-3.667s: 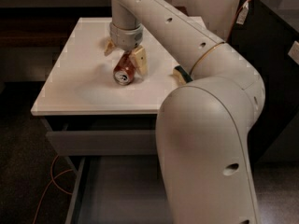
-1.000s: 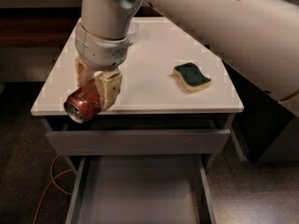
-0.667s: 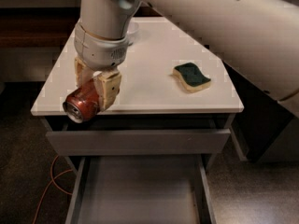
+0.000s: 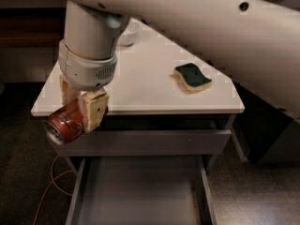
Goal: Place coke can into middle drawer
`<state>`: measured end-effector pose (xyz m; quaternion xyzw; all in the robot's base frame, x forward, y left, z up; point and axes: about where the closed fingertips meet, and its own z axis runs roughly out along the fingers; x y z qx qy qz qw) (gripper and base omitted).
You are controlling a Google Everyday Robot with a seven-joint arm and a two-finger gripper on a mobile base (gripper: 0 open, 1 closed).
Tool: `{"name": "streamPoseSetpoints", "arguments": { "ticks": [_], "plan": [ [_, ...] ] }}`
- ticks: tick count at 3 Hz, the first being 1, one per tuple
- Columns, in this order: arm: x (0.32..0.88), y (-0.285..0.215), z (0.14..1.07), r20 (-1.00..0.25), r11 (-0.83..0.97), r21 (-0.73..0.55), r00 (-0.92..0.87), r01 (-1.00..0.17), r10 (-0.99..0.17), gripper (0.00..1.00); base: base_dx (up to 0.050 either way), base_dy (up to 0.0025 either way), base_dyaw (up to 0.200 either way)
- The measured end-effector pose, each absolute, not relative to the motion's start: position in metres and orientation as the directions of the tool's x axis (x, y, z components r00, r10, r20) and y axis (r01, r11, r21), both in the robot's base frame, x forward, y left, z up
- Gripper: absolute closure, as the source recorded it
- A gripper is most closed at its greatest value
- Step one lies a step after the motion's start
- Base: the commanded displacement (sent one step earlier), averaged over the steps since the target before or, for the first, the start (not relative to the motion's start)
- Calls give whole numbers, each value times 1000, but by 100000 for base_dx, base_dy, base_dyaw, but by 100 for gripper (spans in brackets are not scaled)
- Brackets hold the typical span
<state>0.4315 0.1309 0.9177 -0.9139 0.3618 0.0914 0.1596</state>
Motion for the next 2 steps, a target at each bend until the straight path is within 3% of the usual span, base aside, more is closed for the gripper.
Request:
{"name": "streamPoseSetpoints", "arguments": {
  "ticks": [2],
  "plan": [
    [383, 120, 873, -357, -590, -142, 597, -795, -718, 100, 0, 0, 0]
  ]
}}
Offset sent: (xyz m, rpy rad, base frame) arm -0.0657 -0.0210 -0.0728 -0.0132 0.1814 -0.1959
